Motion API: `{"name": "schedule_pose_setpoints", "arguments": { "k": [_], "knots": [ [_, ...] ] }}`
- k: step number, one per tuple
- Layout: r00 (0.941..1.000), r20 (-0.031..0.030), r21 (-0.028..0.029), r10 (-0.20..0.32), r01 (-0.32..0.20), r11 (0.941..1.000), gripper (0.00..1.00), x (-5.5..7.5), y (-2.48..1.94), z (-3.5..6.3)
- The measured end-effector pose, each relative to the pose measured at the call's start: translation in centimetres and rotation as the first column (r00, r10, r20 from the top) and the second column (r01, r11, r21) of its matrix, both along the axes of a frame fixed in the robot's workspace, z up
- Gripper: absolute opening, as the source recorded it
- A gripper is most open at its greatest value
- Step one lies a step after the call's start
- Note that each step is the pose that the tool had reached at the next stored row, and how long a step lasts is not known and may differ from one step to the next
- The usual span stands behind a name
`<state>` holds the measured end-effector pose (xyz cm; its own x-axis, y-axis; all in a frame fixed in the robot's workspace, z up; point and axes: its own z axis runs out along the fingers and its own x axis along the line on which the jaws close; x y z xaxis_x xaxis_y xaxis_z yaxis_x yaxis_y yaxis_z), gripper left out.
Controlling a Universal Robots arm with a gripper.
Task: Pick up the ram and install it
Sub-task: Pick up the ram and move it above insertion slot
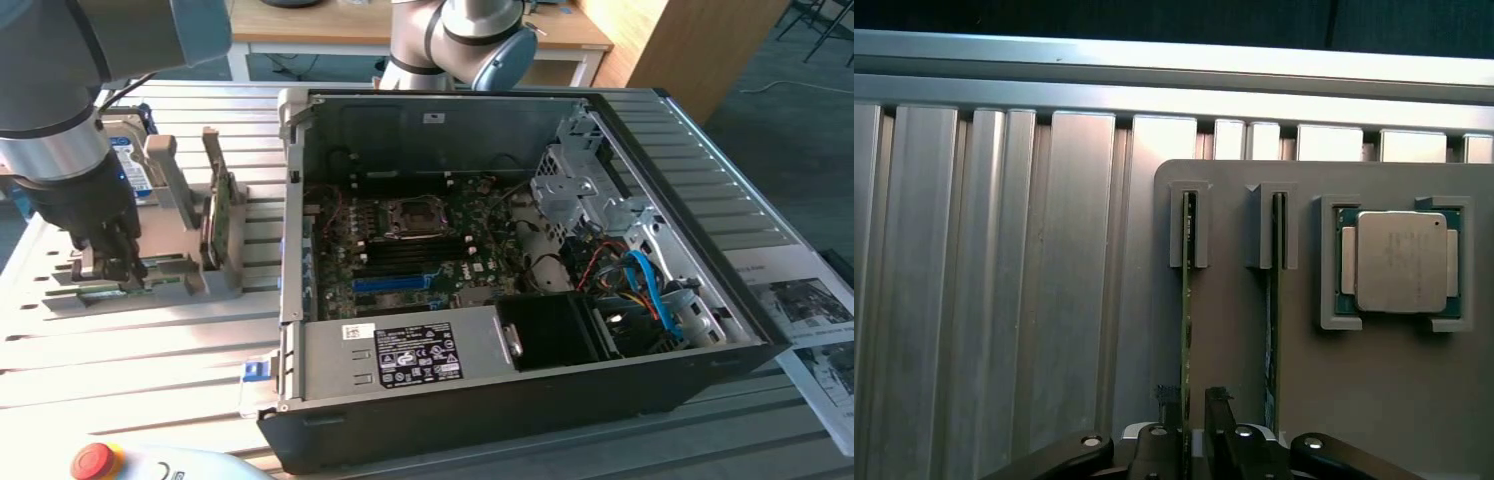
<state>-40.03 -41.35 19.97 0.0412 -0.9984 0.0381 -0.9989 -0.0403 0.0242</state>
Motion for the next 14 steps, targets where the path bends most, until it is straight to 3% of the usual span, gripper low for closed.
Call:
{"name": "schedule_pose_setpoints", "arguments": {
  "k": [14],
  "knots": [
    [1.0,0.0001,0.0001,0.0,0.0,1.0,0.24,0.0,-0.2,-0.02]
  ]
}}
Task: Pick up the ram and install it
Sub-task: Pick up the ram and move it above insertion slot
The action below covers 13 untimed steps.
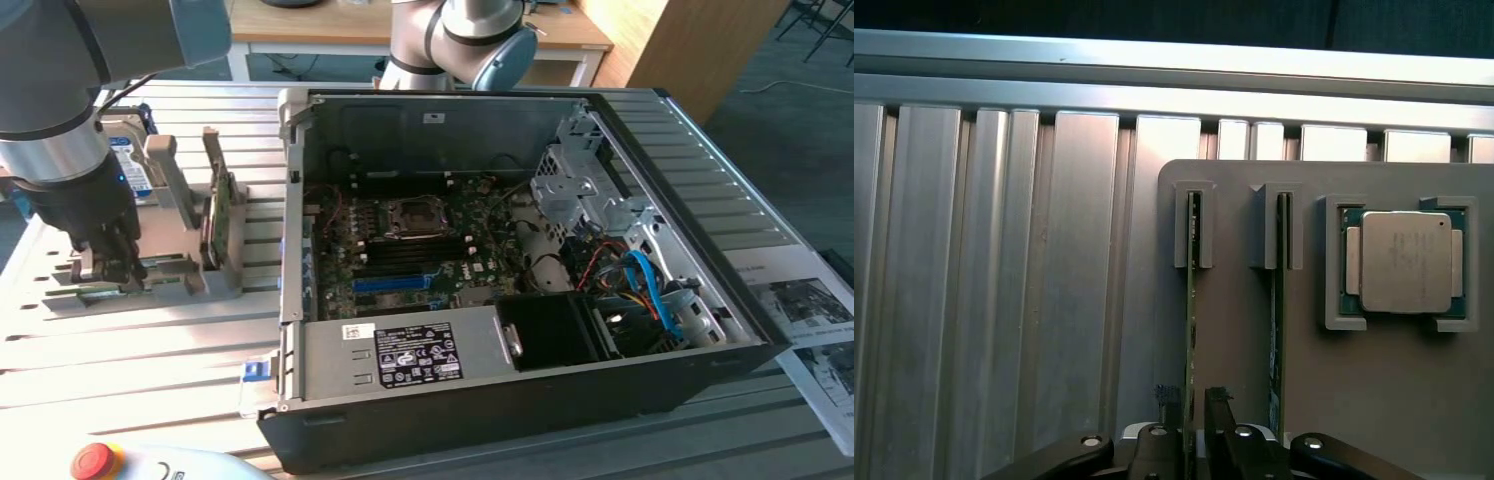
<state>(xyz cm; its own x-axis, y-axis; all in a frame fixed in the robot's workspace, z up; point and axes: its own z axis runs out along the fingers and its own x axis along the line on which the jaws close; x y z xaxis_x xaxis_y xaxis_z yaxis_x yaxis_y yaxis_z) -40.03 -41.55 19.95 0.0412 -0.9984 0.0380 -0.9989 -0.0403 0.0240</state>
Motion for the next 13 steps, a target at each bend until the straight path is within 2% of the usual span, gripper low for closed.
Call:
{"name": "schedule_pose_setpoints", "arguments": {
  "k": [10,12,13],
  "knots": [
    [1.0,0.0,-0.0001,0.0,0.0,1.0,0.23,0.0,0.0,0.0],
    [1.0,-0.0001,0.0,0.0,0.0,1.0,0.12,0.0,0.0,0.0],
    [1.0,0.0,-0.0001,0.0,0.0,1.0,0.12,0.0,0.0,0.0]
  ]
}}
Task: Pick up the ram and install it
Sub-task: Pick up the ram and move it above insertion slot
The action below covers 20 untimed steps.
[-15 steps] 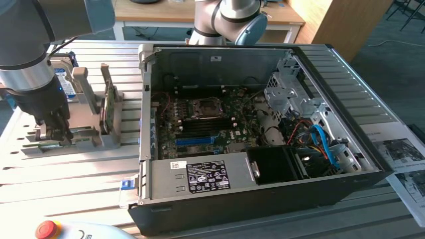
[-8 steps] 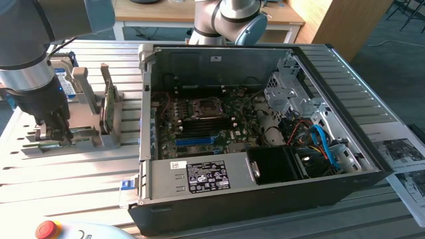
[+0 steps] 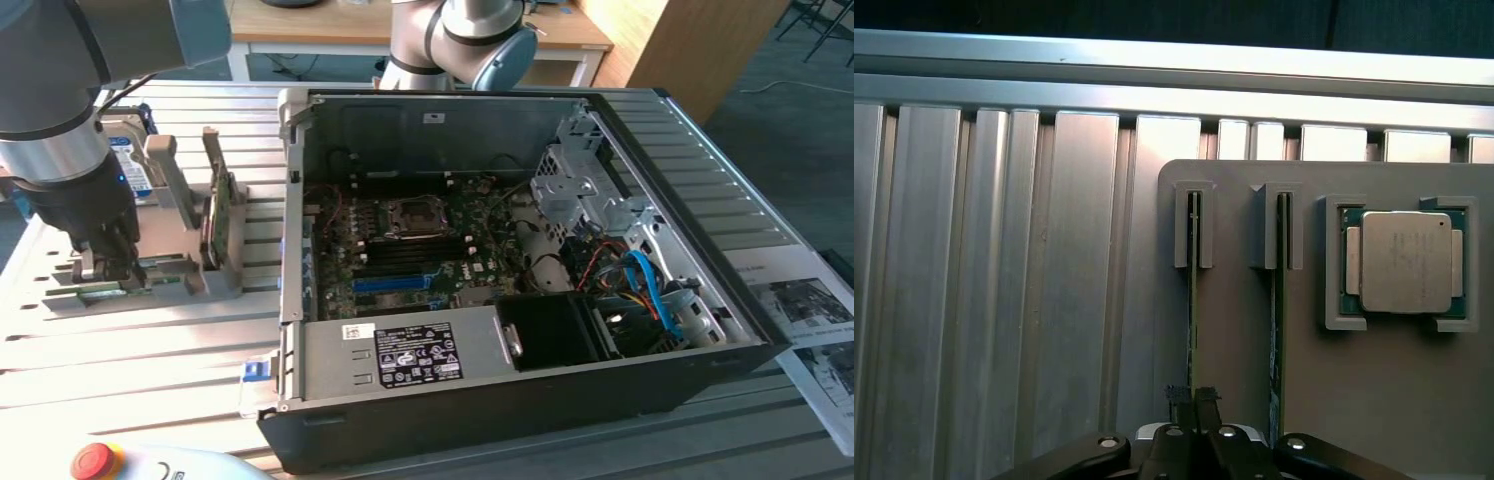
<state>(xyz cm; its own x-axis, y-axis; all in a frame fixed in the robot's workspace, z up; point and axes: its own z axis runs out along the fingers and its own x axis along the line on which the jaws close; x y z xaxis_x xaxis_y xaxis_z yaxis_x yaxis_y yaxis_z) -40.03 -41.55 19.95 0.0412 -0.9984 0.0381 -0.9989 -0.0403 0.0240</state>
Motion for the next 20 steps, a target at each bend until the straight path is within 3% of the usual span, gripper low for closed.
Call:
{"name": "schedule_pose_setpoints", "arguments": {
  "k": [11,20],
  "knots": [
    [1.0,0.0002,0.0002,0.0,0.0,1.0,0.12,0.0,0.0,0.01],
    [1.0,-0.0006,0.0,0.0,0.0,1.0,0.12,0.0,0.0,1.09]
  ]
}}
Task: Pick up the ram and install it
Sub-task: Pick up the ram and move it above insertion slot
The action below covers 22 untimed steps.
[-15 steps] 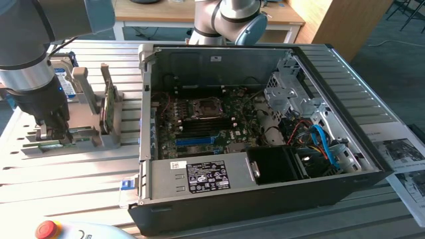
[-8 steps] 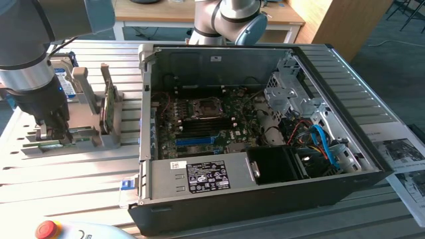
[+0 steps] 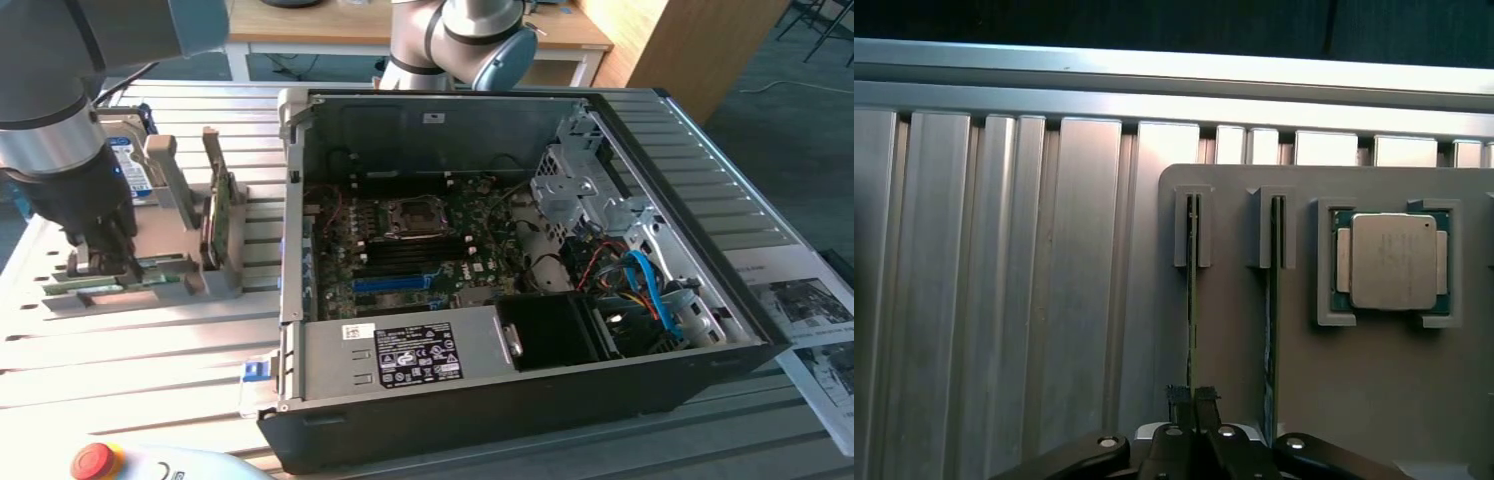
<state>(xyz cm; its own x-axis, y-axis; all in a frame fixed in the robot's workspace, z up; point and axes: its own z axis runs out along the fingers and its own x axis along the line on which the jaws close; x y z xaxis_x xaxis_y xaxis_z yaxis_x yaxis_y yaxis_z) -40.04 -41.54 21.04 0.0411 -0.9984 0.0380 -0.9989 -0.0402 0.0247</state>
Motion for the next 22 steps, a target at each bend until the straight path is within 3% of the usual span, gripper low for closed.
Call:
{"name": "schedule_pose_setpoints", "arguments": {
  "k": [10,22],
  "knots": [
    [1.0,-0.004,0.0,0.0,0.0,1.0,0.12,0.0,-0.02,2.03],
    [0.9999,-0.016,0.0,0.0,0.0,1.0,0.12,0.0,-0.02,4.81]
  ]
}}
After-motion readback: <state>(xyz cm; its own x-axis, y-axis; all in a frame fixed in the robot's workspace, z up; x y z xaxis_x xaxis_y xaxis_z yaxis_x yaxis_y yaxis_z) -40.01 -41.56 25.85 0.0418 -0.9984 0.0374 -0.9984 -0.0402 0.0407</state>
